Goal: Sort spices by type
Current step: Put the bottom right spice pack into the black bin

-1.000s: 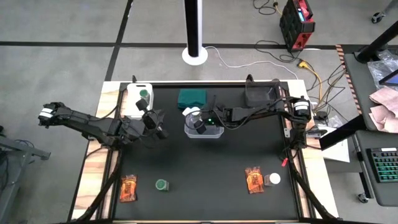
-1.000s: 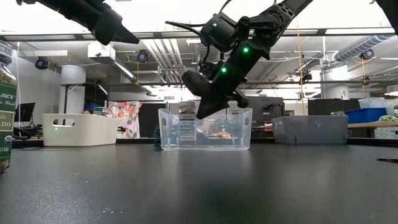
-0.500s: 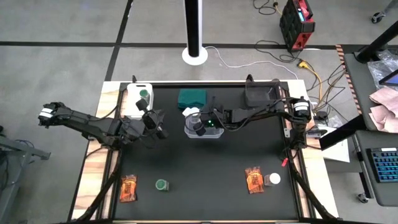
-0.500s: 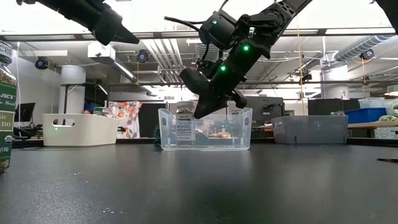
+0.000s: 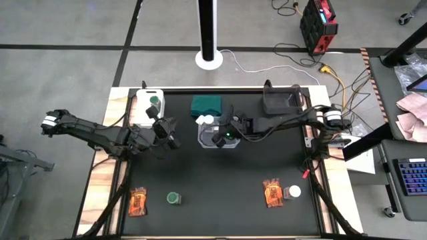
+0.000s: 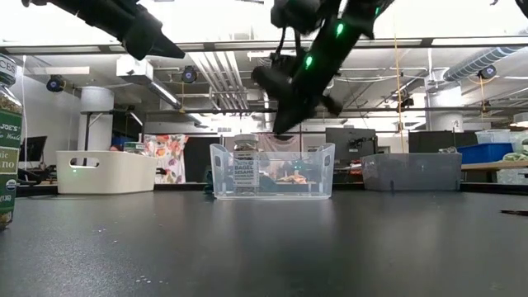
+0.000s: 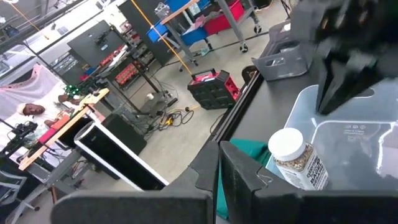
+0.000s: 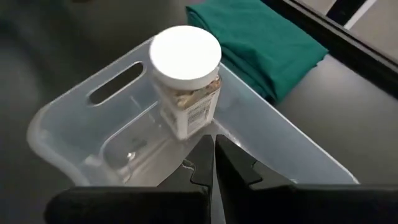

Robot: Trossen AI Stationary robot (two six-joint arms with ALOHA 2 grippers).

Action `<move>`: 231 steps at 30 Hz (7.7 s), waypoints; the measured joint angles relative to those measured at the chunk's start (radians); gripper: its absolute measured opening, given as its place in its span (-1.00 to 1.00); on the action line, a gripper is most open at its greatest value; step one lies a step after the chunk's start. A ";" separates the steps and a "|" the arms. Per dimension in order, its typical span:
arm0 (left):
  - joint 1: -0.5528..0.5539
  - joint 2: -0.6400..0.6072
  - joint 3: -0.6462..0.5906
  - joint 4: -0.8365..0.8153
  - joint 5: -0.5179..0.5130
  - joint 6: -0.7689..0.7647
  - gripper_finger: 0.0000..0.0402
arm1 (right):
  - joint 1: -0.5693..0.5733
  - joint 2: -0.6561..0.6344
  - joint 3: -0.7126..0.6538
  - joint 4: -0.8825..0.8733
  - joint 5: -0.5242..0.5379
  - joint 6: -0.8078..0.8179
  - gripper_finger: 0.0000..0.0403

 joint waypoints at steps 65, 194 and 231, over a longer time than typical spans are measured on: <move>-0.383 -0.015 0.129 -0.393 0.086 -0.432 -1.00 | 0.569 -0.080 -0.093 -0.824 -0.618 0.094 0.10; -0.383 0.011 0.138 -0.397 -0.081 -0.417 -1.00 | 0.432 -0.136 -0.413 -0.323 -0.547 -0.108 -0.06; -0.358 0.197 0.138 -0.051 -0.024 -0.324 -0.82 | 0.496 -0.297 -0.195 -0.419 0.218 -0.189 -0.96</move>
